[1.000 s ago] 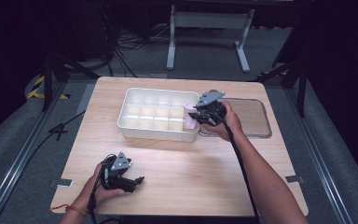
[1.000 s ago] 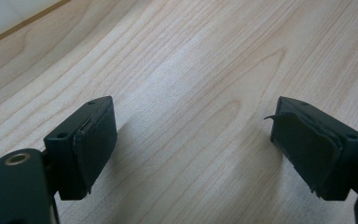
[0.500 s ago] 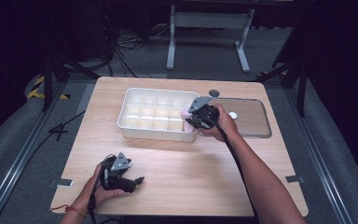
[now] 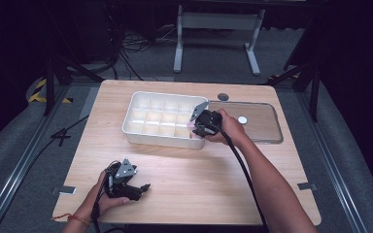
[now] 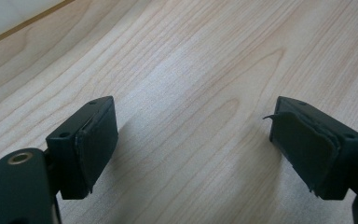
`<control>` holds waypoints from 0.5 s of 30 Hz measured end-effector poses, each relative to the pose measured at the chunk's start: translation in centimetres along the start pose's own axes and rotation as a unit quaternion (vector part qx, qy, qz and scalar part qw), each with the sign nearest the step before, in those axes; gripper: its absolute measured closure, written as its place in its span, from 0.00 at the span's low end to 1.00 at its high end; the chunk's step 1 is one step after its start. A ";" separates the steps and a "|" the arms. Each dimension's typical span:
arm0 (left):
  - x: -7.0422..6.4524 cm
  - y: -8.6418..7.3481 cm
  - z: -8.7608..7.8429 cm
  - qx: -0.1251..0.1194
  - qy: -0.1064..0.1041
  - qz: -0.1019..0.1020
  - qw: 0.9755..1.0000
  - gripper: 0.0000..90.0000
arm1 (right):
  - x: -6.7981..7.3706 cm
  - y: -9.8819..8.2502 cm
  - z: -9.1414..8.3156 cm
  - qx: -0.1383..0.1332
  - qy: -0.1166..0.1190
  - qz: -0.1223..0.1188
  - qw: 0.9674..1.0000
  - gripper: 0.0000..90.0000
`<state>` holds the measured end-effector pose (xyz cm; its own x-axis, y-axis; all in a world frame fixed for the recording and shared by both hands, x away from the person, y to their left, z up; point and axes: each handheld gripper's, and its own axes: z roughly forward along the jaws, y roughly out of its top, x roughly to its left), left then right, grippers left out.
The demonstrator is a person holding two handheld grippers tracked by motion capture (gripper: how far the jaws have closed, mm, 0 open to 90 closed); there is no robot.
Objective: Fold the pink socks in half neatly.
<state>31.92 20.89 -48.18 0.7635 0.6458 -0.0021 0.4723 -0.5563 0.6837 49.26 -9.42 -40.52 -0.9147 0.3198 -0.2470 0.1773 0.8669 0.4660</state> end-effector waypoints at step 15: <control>0.0 0.0 0.1 -0.003 0.002 0.000 1.000 0.17 | -0.3 0.9 0.7 0.070 0.031 -0.030 0.997 0.80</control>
<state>31.92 20.87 -48.24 0.7621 0.6474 0.0014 0.4688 -0.5534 0.6885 49.95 -8.43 -40.62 -0.9452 0.2456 -0.2153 0.1671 0.9300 0.3273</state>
